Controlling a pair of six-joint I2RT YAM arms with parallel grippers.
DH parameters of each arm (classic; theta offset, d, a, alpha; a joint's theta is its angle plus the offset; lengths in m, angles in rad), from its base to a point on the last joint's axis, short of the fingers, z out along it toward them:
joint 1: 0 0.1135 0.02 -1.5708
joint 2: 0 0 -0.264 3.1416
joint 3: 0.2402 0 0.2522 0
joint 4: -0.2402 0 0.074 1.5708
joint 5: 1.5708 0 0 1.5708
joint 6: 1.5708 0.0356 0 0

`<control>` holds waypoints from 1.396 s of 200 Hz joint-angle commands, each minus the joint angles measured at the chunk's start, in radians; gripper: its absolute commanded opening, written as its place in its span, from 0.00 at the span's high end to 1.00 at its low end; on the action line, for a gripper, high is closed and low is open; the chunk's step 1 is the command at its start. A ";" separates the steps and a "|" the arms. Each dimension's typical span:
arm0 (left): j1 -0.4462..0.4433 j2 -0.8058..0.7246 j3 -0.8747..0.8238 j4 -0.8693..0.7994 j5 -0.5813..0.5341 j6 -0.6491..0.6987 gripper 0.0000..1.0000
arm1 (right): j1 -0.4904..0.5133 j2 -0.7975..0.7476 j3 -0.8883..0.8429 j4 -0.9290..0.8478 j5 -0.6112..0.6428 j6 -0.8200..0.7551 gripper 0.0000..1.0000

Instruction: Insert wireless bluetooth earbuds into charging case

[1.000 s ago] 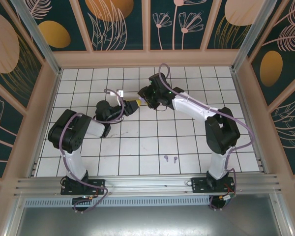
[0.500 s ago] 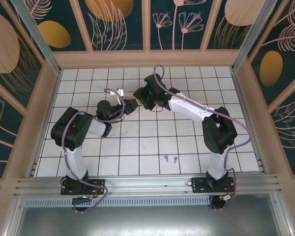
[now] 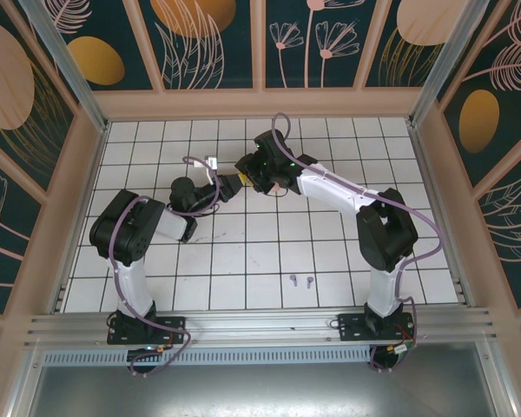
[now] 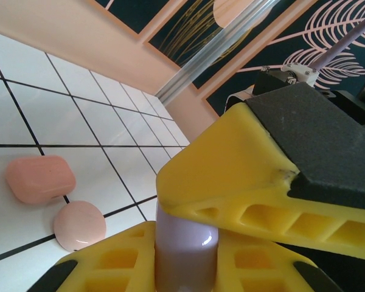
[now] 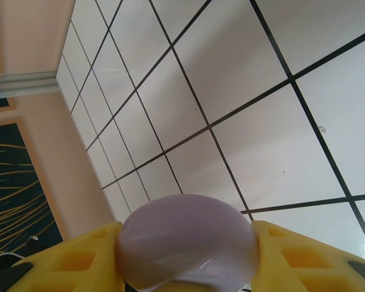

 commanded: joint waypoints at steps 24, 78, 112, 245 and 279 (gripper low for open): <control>0.005 0.000 0.015 0.075 0.013 -0.014 1.00 | 0.004 0.006 0.039 0.046 -0.010 -0.003 0.55; 0.005 -0.016 0.026 0.029 0.040 0.001 1.00 | -0.075 -0.149 -0.078 0.133 0.050 -0.076 0.32; 0.004 -0.044 0.051 -0.057 0.090 0.048 1.00 | -0.149 -0.301 -0.267 0.239 0.021 -0.229 0.31; 0.006 -0.094 0.269 -0.442 0.354 0.219 1.00 | -0.261 -0.503 -0.680 0.706 -0.463 -0.898 0.40; 0.004 -0.110 0.283 -0.482 0.378 0.236 1.00 | -0.259 -0.456 -0.642 0.722 -0.482 -0.896 0.42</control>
